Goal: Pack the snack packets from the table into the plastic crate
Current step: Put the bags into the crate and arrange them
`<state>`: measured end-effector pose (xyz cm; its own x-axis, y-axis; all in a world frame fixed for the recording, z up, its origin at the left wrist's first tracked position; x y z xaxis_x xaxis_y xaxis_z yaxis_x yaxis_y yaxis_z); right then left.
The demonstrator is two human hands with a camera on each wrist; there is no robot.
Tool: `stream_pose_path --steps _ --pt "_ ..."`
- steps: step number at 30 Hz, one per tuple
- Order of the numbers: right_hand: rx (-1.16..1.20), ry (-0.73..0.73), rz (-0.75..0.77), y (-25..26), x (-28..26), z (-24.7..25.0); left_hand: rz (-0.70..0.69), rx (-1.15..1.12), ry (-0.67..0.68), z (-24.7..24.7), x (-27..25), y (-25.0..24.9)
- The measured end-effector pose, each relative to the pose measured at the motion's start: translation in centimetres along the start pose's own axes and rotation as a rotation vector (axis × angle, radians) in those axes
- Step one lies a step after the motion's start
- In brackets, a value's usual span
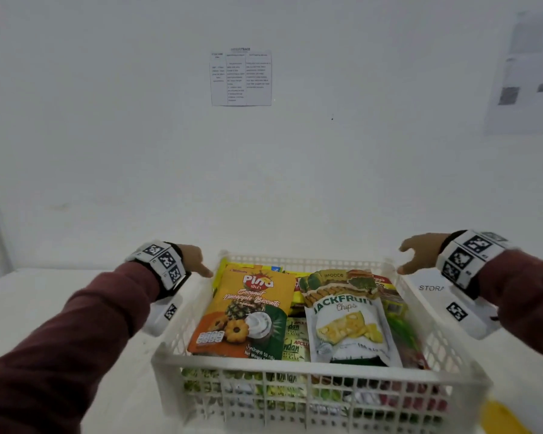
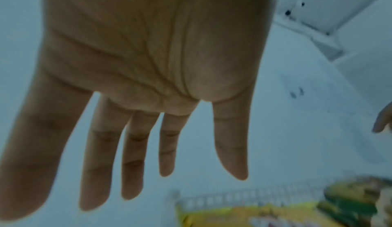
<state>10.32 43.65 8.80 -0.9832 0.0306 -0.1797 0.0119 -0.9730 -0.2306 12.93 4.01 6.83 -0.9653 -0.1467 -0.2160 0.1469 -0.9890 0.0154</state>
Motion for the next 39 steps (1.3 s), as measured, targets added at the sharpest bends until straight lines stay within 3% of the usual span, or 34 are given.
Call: stream_pose_path --steps 2,5,9,13,28,39 --pt "-0.075 0.037 -0.064 -1.1 0.1 -1.7 0.062 -0.03 0.121 -2.0 0.1 1.7" --pt "-0.024 0.097 -0.071 -1.6 -0.3 -3.9 0.104 -0.303 0.253 -4.9 -0.2 2.7" --pt "0.14 0.206 -0.075 -1.9 0.0 -6.2 0.084 -0.41 0.24 -6.2 -1.4 2.8" --pt "0.188 0.184 -0.057 -2.1 0.0 -7.4 0.048 -0.498 0.261 -6.6 -2.5 3.3" --pt "0.513 -0.174 0.0 -2.0 -1.4 -10.3 -0.017 -0.402 -0.155 -8.6 -4.0 3.4" --pt "0.789 -0.366 0.137 1.8 -1.8 -6.3 -0.025 -0.554 -0.322 -6.8 -8.1 10.3"
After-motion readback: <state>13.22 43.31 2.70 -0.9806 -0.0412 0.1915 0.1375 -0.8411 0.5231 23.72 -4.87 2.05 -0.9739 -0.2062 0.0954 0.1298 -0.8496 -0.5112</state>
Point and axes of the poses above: each hand's wrist, its own x-axis towards the middle knuckle, its own z-axis out of the back of the hand, y = z × x, the point moved 3 cm from there along x, towards the middle knuckle, and after that the axes turned 2 degrees about -z, right-handed, at the moved point
